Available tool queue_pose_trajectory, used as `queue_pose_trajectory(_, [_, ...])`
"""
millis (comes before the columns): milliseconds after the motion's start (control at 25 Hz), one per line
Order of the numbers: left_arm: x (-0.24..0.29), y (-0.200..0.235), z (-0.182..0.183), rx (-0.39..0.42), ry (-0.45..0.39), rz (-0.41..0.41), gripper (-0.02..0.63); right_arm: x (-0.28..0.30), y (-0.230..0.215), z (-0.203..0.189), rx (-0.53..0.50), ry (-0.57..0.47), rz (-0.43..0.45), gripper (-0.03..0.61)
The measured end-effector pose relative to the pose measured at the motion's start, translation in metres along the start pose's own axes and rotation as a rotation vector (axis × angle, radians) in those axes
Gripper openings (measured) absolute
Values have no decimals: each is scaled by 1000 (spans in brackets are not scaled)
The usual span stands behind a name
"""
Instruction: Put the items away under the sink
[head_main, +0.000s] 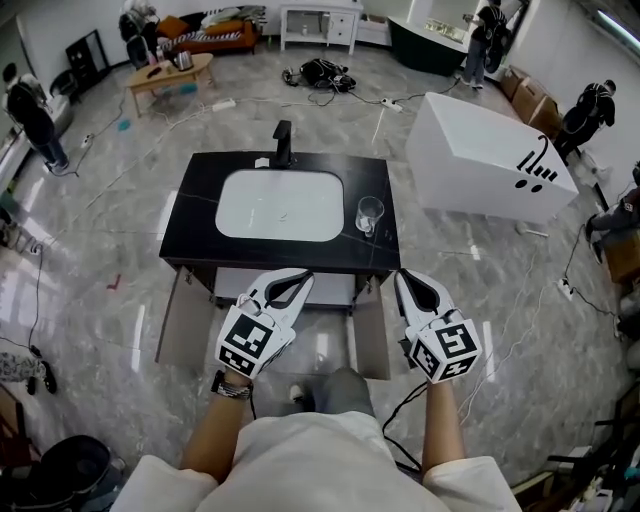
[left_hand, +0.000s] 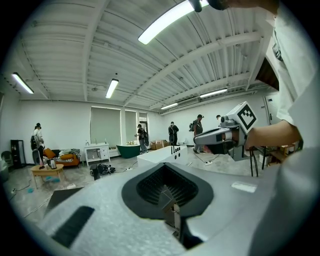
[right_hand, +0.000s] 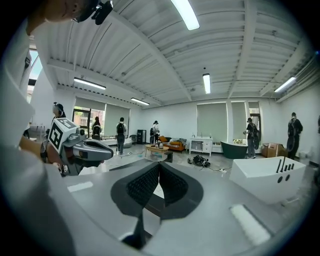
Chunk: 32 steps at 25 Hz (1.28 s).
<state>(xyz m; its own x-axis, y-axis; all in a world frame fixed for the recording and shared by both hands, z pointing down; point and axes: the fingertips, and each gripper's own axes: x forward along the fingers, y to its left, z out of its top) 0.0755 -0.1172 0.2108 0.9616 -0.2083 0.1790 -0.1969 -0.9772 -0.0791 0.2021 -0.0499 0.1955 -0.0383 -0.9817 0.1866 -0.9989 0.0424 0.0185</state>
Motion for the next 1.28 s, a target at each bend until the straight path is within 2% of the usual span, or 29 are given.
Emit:
queue_pose_trajectory(200, [10,18,-13,-31,35,13,3,29,-19,-14,21,15,-20,28])
queue_pose_trajectory(400, [36,30,-20,-41,68,-11,3,63,-44,-27,52,47,-5,48])
queue_pose_trajectory(600, [68,44,-27,-53,97,-29,3,92,-74,-41,166,48,44,54])
queue_pose_trajectory(960, [112,70,-49,-101,150,1,3,144,-122,-93,190,143,98,71])
queue_pose_trajectory(1280, [142,79,-69,-112,207,2,3,177,-144,-138,217,226,149,77])
